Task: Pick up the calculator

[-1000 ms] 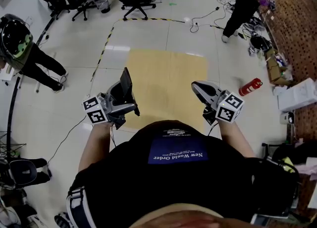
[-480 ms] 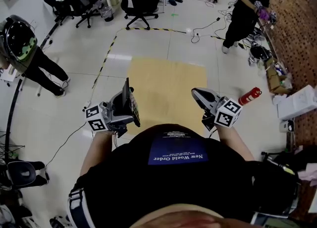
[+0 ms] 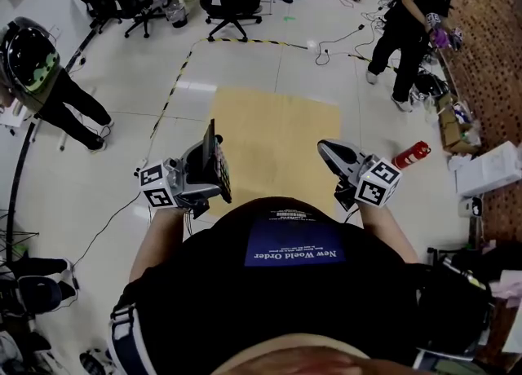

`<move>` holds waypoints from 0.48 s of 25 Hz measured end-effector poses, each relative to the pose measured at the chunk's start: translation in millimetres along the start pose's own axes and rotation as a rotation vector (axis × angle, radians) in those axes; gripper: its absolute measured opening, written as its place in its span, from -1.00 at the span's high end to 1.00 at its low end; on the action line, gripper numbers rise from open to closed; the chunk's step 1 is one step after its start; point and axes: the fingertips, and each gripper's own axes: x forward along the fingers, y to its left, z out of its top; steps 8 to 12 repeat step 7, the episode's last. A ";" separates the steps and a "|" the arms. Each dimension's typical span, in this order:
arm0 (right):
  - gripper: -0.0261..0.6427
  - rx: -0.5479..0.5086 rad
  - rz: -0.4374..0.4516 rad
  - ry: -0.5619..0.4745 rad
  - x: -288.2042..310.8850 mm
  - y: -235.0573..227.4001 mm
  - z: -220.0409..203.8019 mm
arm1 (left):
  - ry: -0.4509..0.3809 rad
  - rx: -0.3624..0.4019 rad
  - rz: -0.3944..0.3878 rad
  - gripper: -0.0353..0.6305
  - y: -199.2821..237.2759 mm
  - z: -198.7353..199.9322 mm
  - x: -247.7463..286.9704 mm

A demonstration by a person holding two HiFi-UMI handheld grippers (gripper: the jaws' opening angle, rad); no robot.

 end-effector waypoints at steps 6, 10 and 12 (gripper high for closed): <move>0.97 -0.013 0.003 -0.008 6.8 -2.9 2.7 | 0.004 0.009 -0.007 -0.88 7.2 2.4 -0.6; 0.97 -0.016 0.004 -0.009 8.0 -3.4 2.7 | 0.005 0.011 -0.009 -0.88 8.4 2.3 -0.6; 0.97 -0.016 0.004 -0.009 8.0 -3.4 2.7 | 0.005 0.011 -0.009 -0.88 8.4 2.3 -0.6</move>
